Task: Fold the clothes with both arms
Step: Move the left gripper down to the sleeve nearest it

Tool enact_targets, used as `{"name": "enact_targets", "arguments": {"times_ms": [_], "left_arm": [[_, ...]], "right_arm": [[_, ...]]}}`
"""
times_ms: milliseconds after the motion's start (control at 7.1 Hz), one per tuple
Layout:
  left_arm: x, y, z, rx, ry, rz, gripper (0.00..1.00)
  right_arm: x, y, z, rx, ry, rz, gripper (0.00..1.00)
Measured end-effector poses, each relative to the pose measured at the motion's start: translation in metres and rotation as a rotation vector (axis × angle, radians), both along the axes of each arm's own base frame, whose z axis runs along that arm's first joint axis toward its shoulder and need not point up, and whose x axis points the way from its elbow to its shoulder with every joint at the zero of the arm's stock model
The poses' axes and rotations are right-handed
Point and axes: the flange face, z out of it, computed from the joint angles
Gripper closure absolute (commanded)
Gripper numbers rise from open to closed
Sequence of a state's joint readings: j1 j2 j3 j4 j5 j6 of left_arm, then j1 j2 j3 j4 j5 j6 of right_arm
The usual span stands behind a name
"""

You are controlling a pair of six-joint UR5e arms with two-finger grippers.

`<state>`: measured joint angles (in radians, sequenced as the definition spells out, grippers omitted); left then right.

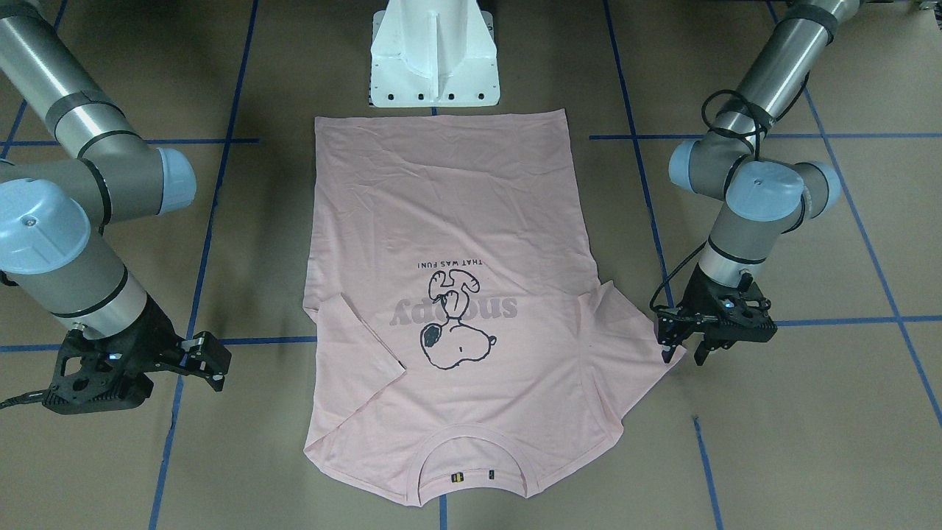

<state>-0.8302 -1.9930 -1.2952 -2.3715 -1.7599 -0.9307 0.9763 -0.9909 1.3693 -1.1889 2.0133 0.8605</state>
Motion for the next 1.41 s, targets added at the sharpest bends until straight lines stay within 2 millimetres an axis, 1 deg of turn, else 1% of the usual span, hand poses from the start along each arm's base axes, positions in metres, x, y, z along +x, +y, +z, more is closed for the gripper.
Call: {"name": "enact_targets", "arguments": {"times_ms": [282,563,704,845,1126,1267,1408], "left_arm": [[0.001,0.003,0.003,-0.003,-0.003,0.005,0.58],[0.006,0.006,0.004,-0.007,-0.002,0.011,0.64],[0.008,0.008,0.005,-0.008,-0.002,0.014,0.80],[0.009,0.009,0.005,-0.009,-0.001,0.016,1.00],[0.009,0.010,0.000,0.000,0.004,0.022,1.00],[0.008,0.011,-0.008,0.010,0.012,0.025,1.00],[0.008,0.013,-0.022,0.020,0.020,0.027,1.00]], "right_arm": [[0.000,0.001,0.001,0.000,0.002,0.000,0.00],[0.000,0.000,0.002,0.003,0.004,-0.001,0.00],[0.000,0.000,0.002,0.003,0.005,-0.001,0.00],[0.000,0.000,0.002,0.003,0.005,0.000,0.00],[0.001,0.000,0.001,0.004,0.005,0.001,0.00],[0.001,0.000,0.001,0.004,0.004,0.001,0.00],[0.001,0.000,0.001,0.004,0.004,0.000,0.00]]}}
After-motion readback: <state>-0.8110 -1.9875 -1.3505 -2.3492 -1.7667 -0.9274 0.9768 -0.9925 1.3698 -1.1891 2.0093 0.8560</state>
